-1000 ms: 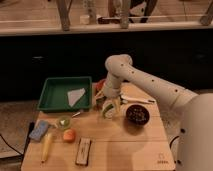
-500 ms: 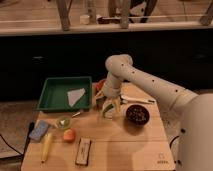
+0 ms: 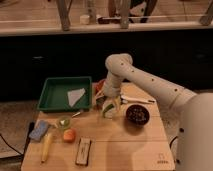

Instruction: Place pepper in paper cup

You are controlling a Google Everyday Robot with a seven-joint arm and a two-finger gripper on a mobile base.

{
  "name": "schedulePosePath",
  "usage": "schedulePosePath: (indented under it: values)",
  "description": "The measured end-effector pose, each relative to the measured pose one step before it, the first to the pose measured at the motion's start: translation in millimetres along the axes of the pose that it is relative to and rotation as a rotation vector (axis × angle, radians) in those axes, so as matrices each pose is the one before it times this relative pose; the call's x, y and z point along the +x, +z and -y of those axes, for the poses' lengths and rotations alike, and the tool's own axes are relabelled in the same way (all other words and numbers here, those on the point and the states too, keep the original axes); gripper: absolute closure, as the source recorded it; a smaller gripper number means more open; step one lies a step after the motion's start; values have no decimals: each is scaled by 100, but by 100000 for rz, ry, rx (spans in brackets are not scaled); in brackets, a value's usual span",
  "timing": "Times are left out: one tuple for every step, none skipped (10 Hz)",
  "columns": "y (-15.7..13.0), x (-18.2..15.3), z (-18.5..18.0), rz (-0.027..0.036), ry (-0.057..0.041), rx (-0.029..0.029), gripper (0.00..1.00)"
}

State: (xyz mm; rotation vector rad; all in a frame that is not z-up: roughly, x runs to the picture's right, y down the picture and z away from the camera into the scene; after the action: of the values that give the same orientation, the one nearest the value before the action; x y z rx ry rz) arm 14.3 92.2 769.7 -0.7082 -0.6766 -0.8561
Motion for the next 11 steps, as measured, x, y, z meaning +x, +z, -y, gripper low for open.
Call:
schedulePosePath:
  values:
    - [-26,11,93,85,-228,-384,20]
    - [39,-46,167,109,-362,-344,20]
    - [5,9,-14,25,41,16,20]
    - [5,21,-41,6,63,4,20]
    - [-8,14,-30,-4,56,15,20]
    - [4,-30,63,0,-106,-14,20]
    - [9,-15,30,12,-53,-13,20]
    - [-9,14,-26,-10,51,16,20]
    - [10,-6,11,6,-22,-17,20]
    - [-4,-3,11,-4,-10,10,20]
    - [-5,13,-22,-6,36,10,20]
